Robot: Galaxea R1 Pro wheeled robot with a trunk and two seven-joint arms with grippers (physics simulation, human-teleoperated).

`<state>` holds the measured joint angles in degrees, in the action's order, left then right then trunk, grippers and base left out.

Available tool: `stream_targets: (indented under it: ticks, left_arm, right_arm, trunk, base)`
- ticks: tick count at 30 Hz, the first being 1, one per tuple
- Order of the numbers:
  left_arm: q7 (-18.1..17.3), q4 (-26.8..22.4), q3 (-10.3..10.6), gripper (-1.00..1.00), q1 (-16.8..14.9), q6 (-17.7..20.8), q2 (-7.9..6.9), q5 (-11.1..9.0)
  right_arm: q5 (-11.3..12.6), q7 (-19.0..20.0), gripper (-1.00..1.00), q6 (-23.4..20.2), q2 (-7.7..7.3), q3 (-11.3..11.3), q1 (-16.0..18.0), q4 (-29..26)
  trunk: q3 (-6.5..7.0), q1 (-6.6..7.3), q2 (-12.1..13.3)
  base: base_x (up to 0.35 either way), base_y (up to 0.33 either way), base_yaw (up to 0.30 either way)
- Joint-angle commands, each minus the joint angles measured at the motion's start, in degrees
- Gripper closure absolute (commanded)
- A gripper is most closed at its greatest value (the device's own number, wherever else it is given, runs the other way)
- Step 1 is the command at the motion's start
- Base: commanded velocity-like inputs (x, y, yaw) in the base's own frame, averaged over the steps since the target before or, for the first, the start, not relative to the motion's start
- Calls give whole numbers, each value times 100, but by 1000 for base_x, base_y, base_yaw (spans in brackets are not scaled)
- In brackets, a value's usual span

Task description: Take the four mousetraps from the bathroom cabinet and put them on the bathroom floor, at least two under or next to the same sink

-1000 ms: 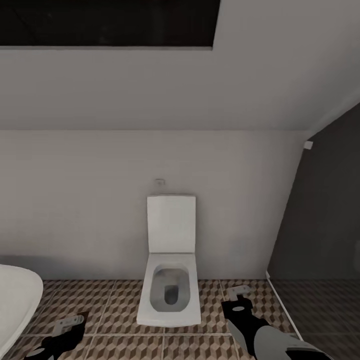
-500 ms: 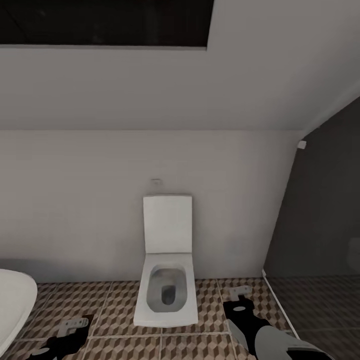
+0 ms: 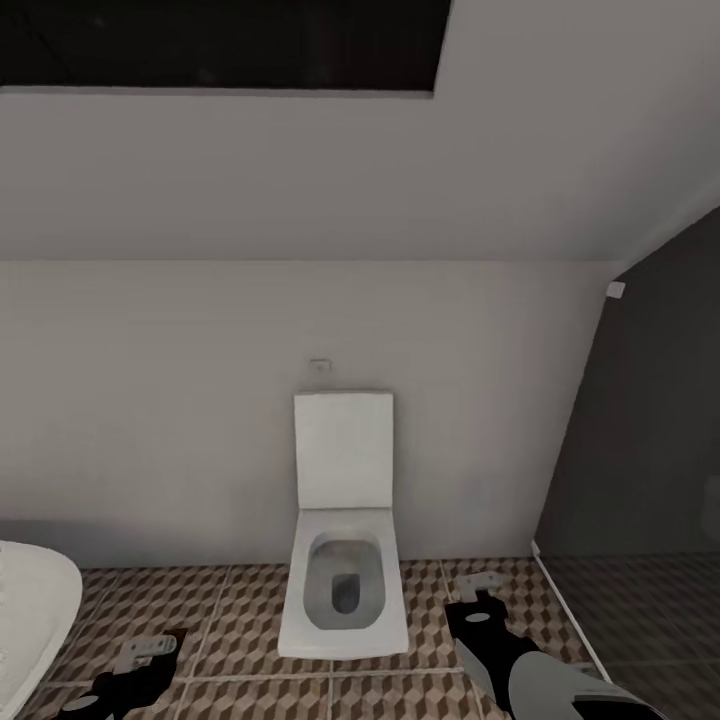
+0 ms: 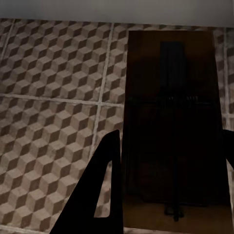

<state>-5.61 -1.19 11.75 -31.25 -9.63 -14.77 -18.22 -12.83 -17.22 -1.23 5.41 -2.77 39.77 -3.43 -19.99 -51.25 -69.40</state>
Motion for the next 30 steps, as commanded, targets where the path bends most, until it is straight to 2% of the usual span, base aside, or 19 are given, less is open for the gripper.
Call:
stream_targets:
  ticks: [1,12,16,19,22,23,25,26,30]
  left_arm:
    - [-10,5,46,100,-4,-18,-1,-50]
    - [-10,-3,55,100,-4,-20,6,-50]
    - [-10,-16,67,100,-4,27,146,-41]
    - [-6,-26,86,100,-4,62,361,-29]
    - [-3,-61,90,100,-4,77,431,-33]
    - [-2,-269,82,100,-4,82,431,-65]
    - [-2,-396,77,100,-4,83,440,-72]
    - [-8,-721,73,100,-4,53,452,-64]
    - [-3,-933,42,100,-4,45,439,-88]
  right_arm:
    - [-44,-10,100,-9,3,-31,4,1]
    - [-51,8,100,27,-13,-31,4,1]
    - [-42,8,100,33,-53,-35,4,1]
    - [-36,8,100,48,-76,-36,4,5]
    - [-36,8,100,97,-82,-37,4,84]
    - [-35,8,100,325,-78,-36,4,263]
    - [-35,8,100,436,-76,-33,4,392]
    - [-39,15,100,505,-75,-34,4,483]
    - [-49,24,100,504,-75,-31,4,500]
  trunk:
    - [-7,-1,-4]
    - [-7,-1,-4]
    - [-7,-1,-4]
    - [-7,-1,-4]
    - [-7,-1,-4]
    - [-7,-1,-4]
    - [-7,-1,-4]
    - [-7,-1,-4]
    - [-7,-1,-4]
  base:
    - [93,292,0]
    - [23,72,0]
    - [1,3,0]
    - [0,0,0]
    - [0,0,0]
    - [0,0,0]
    - [0,0,0]
    - [0,0,0]
    - [0,0,0]
